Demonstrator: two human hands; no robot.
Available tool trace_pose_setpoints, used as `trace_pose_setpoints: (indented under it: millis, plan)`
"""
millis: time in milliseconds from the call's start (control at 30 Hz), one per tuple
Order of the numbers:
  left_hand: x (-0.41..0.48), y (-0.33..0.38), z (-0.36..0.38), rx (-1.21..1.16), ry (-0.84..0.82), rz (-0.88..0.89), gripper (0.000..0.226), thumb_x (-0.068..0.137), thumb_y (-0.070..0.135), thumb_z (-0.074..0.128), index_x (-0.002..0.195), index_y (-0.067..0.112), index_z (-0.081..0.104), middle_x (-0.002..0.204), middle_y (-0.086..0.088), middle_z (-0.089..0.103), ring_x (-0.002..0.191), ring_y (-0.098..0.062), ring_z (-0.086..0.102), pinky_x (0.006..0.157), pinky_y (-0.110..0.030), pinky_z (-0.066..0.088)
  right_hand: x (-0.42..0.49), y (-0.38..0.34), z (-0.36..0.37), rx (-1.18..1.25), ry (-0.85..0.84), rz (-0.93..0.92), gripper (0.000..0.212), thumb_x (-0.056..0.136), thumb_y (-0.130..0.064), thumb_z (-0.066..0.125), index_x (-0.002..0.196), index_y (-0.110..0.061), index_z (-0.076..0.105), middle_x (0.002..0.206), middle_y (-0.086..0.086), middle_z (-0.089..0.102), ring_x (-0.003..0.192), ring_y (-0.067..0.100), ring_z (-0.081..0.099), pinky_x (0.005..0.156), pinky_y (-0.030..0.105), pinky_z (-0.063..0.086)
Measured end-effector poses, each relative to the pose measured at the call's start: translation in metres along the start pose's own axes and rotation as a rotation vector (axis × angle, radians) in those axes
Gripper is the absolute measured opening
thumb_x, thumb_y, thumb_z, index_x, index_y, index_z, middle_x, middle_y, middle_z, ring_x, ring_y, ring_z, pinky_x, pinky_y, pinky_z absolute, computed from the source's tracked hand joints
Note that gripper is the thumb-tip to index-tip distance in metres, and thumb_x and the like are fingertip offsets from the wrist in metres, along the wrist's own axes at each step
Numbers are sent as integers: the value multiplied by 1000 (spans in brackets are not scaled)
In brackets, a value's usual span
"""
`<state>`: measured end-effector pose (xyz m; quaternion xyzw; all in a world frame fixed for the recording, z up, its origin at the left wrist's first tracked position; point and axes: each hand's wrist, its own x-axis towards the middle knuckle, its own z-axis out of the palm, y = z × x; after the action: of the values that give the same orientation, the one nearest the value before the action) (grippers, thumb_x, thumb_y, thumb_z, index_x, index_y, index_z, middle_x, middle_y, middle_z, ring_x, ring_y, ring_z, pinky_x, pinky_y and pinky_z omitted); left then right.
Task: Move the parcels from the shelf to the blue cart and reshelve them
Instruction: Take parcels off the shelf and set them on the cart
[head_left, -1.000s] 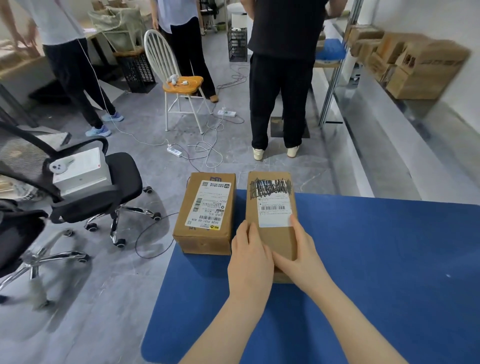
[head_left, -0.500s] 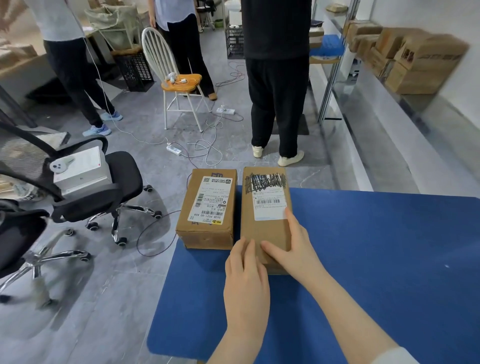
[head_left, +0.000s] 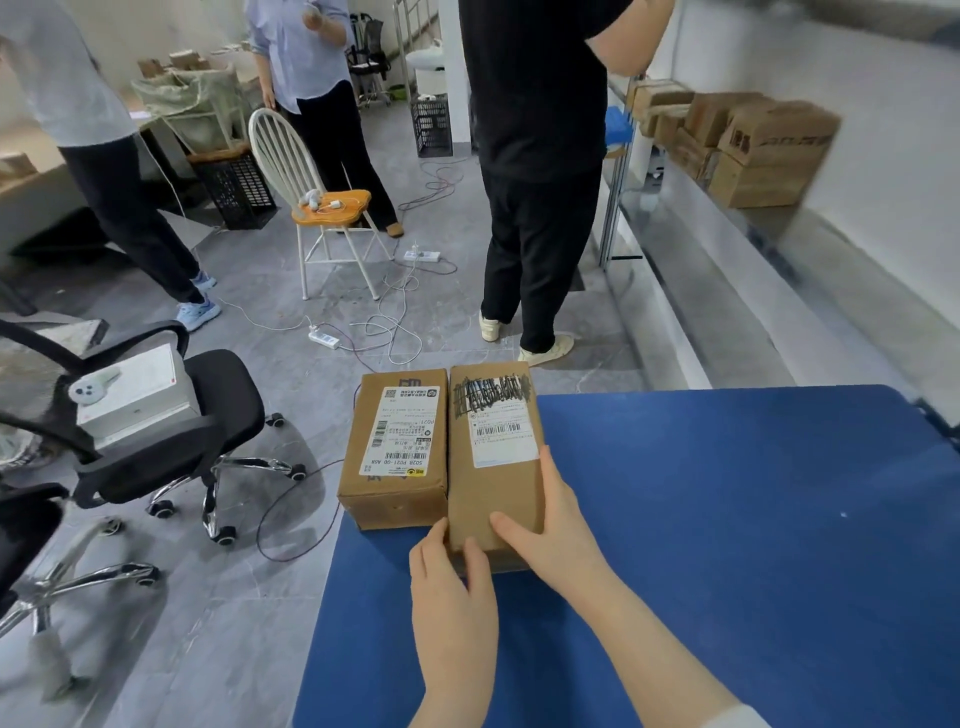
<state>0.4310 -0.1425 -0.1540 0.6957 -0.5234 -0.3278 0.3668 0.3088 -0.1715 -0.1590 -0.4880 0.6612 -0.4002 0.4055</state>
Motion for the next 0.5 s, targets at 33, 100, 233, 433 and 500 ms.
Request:
trace_pose_setpoints:
  millis: [33, 100, 233, 433, 500]
  plan:
    - [2, 0, -1, -24, -7, -25, 38, 97, 31, 48, 134, 23, 44, 123, 8, 47, 94, -4, 52, 74, -25, 39, -2, 0, -1, 0, 7, 2, 97, 78, -49, 69, 147, -45, 1, 147, -11, 27, 129, 6, 33, 103, 35, 42]
    - [2, 0, -2, -55, 18, -49, 37, 95, 29, 51, 131, 22, 47, 122, 4, 48, 99, -6, 52, 80, -27, 38, -11, 2, -6, 15, 43, 23, 97, 79, -52, 67, 147, -47, -2, 149, -18, 20, 128, -1, 26, 100, 26, 35]
    - [-8, -1, 6, 109, 163, 219, 39, 82, 6, 67, 120, 6, 58, 121, -19, 55, 109, -38, 49, 89, -45, 40, -50, 19, -45, 44, 186, 80, 92, 83, -50, 63, 147, -48, -2, 152, -22, 10, 130, -8, 15, 102, 21, 23]
    - [-74, 69, 43, 239, 72, 569, 36, 79, 16, 56, 109, -2, 64, 109, -26, 61, 99, -49, 56, 78, -58, 44, -162, 41, -166, -41, 507, 217, 87, 85, -48, 62, 150, -39, 5, 155, -12, 14, 140, 5, 18, 105, 27, 25]
    - [-112, 98, 61, 200, -24, 642, 32, 84, 13, 58, 113, -2, 61, 115, -26, 58, 103, -48, 54, 80, -58, 44, -210, 42, -208, -78, 635, 226, 86, 84, -48, 62, 151, -36, 9, 155, -11, 17, 139, 5, 20, 105, 26, 25]
